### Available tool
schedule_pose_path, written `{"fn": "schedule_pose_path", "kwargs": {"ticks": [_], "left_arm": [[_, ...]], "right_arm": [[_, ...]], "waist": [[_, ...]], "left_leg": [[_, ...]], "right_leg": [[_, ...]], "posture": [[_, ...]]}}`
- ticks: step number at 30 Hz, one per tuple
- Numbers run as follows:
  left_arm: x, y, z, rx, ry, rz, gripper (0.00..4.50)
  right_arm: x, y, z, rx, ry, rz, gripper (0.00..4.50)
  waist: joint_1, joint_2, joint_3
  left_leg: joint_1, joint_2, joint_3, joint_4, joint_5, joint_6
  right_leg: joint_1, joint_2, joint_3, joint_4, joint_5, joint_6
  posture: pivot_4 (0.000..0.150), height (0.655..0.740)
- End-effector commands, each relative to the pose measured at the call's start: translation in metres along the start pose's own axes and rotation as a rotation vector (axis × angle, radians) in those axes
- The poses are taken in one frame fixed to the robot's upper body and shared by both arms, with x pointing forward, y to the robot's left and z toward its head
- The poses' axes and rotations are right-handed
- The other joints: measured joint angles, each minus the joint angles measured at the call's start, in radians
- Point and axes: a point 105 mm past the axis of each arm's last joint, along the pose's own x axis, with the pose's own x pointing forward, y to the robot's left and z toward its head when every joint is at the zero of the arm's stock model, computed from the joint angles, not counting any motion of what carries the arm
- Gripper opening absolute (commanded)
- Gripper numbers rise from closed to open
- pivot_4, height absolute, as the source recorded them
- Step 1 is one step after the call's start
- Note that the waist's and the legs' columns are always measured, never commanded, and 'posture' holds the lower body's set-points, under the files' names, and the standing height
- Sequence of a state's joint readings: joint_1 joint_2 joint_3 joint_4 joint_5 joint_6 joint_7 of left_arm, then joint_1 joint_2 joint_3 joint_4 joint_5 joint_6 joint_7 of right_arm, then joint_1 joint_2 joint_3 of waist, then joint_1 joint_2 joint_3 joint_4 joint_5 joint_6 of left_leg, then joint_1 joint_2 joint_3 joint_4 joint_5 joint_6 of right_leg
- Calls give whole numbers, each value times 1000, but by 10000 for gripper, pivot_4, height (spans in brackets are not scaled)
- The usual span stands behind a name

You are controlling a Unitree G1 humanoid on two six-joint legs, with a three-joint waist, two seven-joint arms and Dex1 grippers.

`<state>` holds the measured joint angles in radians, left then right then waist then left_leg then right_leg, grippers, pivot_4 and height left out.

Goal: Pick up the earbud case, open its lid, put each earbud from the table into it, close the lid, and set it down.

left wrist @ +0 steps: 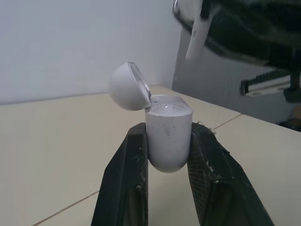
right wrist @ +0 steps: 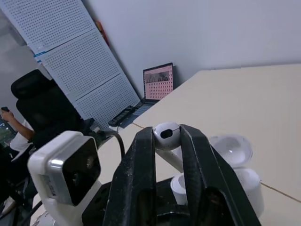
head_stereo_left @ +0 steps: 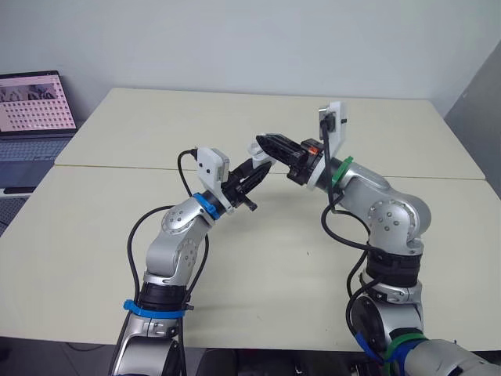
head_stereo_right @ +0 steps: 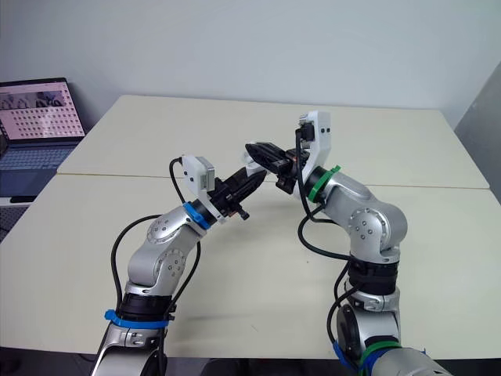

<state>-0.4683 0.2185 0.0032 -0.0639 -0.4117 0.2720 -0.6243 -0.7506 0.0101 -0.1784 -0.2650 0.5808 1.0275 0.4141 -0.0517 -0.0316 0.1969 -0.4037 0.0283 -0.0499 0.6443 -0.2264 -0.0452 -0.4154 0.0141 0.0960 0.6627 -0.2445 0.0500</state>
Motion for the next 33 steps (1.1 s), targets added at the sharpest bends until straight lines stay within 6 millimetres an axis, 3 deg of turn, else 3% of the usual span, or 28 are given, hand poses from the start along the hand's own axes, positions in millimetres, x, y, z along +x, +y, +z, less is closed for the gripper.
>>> {"fn": "schedule_pose_path", "kwargs": {"ticks": [1, 26, 33], "left_arm": [[5, -5, 12, 32, -43, -27, 7559], [7, -13, 22, 44, -60, -57, 7559], [9, -16, 24, 43, -62, -72, 7559]], "right_arm": [[2, 7, 6, -15, -46, 15, 3839], [1, -9, -24, 30, 40, -49, 3839], [-1, -13, -27, 28, 50, -74, 26316]], "waist": [[-3, 0, 0], [-5, 0, 0], [-6, 0, 0]], "left_leg": [[0, 0, 0, 0, 0, 0], [0, 0, 0, 0, 0, 0], [0, 1, 0, -1, 0, 0]], "right_leg": [[0, 0, 0, 0, 0, 0], [0, 1, 0, -1, -2, 3], [0, 1, 0, -1, -2, 3]], "posture": [[1500, 7400], [1500, 7400], [1500, 7400]]}}
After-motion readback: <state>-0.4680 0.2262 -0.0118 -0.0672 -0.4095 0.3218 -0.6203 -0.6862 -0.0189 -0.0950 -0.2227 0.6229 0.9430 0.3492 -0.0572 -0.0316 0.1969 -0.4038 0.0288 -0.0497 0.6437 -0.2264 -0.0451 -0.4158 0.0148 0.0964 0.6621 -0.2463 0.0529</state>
